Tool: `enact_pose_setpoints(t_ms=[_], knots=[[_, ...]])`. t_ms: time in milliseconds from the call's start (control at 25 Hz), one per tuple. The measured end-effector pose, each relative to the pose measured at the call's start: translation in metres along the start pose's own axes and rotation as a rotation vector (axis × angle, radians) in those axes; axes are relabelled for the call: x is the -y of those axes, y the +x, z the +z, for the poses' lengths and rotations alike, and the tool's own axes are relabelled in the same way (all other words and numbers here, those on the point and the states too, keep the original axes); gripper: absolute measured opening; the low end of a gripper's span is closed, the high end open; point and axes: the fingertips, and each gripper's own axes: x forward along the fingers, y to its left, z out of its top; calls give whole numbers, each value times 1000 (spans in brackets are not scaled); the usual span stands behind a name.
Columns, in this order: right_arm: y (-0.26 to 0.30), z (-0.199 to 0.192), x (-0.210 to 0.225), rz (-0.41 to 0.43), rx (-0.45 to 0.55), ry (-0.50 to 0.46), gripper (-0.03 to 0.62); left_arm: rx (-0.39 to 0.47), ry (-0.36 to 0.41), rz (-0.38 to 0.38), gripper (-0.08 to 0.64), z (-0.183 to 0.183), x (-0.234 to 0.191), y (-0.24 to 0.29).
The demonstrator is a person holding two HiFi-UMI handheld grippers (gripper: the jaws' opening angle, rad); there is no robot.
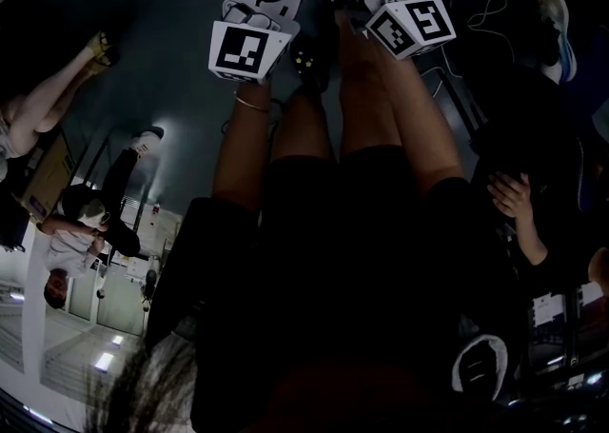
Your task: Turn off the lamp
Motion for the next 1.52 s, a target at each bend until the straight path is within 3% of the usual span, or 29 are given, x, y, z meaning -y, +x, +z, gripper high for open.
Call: enact_pose_setpoints(t_ms=[600,760,880,1520], knots=[[-31,30,-16,-14,46,-29,71,30,22,15,12,18,8,-13],[-40,40,-33,-15,75,-18,61,48,17,10,12,29,14,-24],[-48,56,-50,9,118,-17,3,71,46,-32,12,37,21,-32],[-89,96,-130,84,163,-67,2,88,62,-17,12,81,50,-91]])
